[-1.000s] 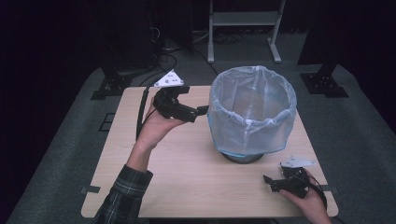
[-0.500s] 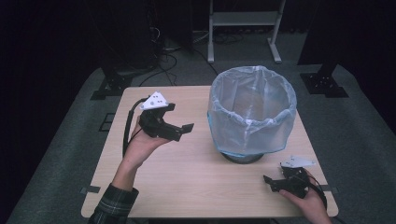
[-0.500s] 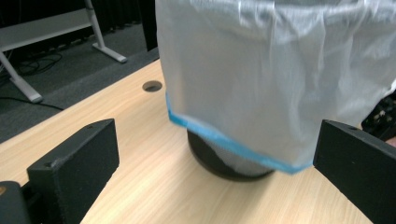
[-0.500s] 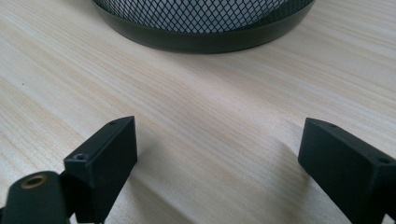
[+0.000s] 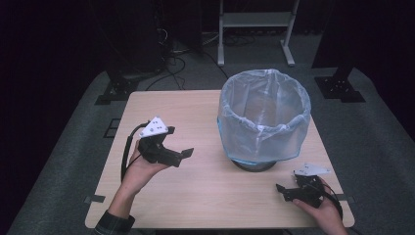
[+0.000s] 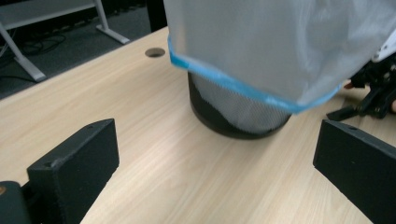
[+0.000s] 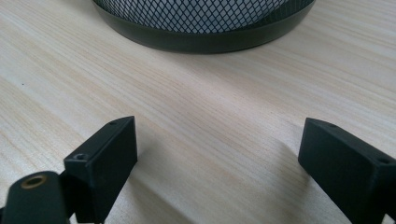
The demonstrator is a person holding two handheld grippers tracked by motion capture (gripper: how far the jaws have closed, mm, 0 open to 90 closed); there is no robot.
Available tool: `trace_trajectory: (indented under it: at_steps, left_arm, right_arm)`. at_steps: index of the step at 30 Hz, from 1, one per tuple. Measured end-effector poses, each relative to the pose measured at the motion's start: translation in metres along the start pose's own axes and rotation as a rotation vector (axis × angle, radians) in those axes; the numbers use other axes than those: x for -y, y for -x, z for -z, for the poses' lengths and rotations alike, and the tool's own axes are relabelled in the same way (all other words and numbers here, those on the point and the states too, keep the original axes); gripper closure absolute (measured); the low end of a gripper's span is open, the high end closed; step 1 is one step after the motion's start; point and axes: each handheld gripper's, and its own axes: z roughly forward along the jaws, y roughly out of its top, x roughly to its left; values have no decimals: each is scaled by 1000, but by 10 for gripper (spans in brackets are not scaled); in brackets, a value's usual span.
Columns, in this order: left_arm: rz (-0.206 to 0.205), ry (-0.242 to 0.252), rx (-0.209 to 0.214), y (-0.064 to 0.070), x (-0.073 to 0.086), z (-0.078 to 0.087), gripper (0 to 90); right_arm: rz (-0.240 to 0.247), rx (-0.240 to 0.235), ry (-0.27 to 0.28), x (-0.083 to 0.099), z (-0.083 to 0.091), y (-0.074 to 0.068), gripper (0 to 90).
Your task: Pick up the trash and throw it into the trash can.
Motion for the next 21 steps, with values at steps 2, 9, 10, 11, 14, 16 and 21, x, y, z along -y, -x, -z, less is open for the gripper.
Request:
trace_trajectory:
  at_steps: [2,9,10,11,14,16,21]
  left_arm:
    - [3,-6,-2,0,8,1,0]
    - [21,-18,-21,-2,33,4,0]
    - [24,-15,-25,-2,36,4,0]
    - [25,-12,-28,-2,39,5,0]
    - [30,-6,-35,-2,46,6,0]
    - [35,-2,-40,-2,52,6,0]
    - [50,-6,-49,-1,68,3,0]
  right_arm:
    - [0,0,0,0,0,0,100]
    - [0,0,0,0,0,0,100]
    - [0,0,0,0,0,0,100]
    - [0,1,0,0,0,0,100]
    - [0,0,0,0,0,0,100]
    - [0,0,0,0,0,0,100]
    - [0,1,0,0,0,0,100]
